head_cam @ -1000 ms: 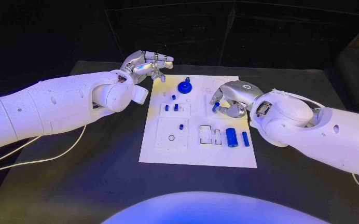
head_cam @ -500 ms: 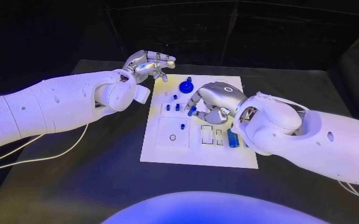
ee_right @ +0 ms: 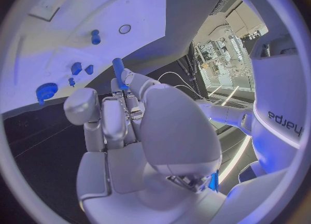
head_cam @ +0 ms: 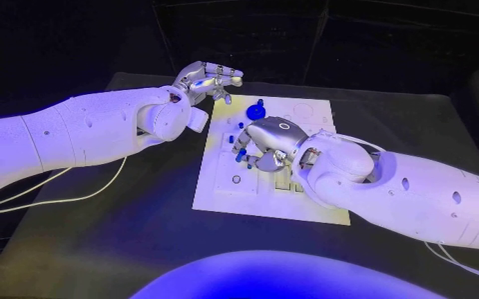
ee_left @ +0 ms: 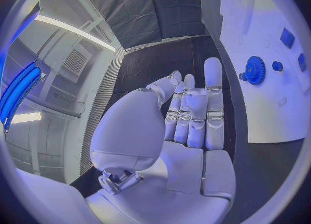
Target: Assemble the parts on the task board
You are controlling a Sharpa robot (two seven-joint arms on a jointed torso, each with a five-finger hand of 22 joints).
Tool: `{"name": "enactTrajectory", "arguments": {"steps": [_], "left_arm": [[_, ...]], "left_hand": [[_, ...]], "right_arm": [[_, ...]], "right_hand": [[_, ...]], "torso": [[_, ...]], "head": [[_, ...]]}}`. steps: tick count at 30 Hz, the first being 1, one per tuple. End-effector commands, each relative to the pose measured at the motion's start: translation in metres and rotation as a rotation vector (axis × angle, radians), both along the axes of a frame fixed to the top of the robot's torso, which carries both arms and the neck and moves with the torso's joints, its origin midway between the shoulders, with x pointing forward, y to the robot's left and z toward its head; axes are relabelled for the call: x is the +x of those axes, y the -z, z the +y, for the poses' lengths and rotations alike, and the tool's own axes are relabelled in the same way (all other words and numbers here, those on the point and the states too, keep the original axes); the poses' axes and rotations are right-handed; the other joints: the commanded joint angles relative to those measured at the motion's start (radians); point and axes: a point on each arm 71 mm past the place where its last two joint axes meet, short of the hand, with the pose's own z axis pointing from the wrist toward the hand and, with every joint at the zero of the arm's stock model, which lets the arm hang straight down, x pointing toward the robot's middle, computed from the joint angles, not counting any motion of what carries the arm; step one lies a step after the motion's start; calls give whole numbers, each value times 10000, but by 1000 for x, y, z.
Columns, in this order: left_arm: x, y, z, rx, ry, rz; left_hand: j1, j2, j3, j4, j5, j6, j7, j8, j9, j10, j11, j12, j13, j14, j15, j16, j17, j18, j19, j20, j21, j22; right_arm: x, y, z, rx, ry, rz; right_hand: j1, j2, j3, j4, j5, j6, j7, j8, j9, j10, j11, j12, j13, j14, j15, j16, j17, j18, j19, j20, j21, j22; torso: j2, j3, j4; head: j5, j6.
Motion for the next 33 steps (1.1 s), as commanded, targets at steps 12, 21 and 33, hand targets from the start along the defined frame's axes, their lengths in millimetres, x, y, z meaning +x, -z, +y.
{"name": "enactTrajectory", "arguments": {"steps": [12,21,33], "left_arm": [[1,-2,-4,-112,130,-92],[1,-1,-5,-115,178,-50],[2,-1,-6,-109,189,-34]], "left_hand": [[7,53,-25,-11,21,25,40,-34,-11,-60,25,67,9,-70,-25,-56,-17,124,-75,13,-51,-16],[7,58,-28,-11,20,29,39,-32,-10,-61,25,71,12,-74,-25,-57,-22,125,-77,13,-53,-17],[7,58,-28,-11,20,29,39,-32,-10,-61,25,71,12,-74,-25,-57,-22,125,-77,13,-53,-17]], "right_arm": [[-7,31,10,-499,-471,437],[-12,42,12,-765,-656,630],[-14,44,14,-875,-724,690]], "right_hand": [[-11,11,85,-15,83,0,63,-3,4,450,-369,-93,104,210,-53,33,9,-45,17,2,70,29],[-11,11,85,-15,83,0,63,-3,4,450,-369,-93,104,210,-53,33,9,-45,17,2,70,29],[-32,12,98,-15,94,3,67,-4,4,453,-366,-105,104,211,-49,40,18,-44,12,3,70,26]], "torso": [[-19,17,-8],[-16,20,-7],[-27,20,-13]], "head": [[203,-165],[249,-206],[240,-180]]}}
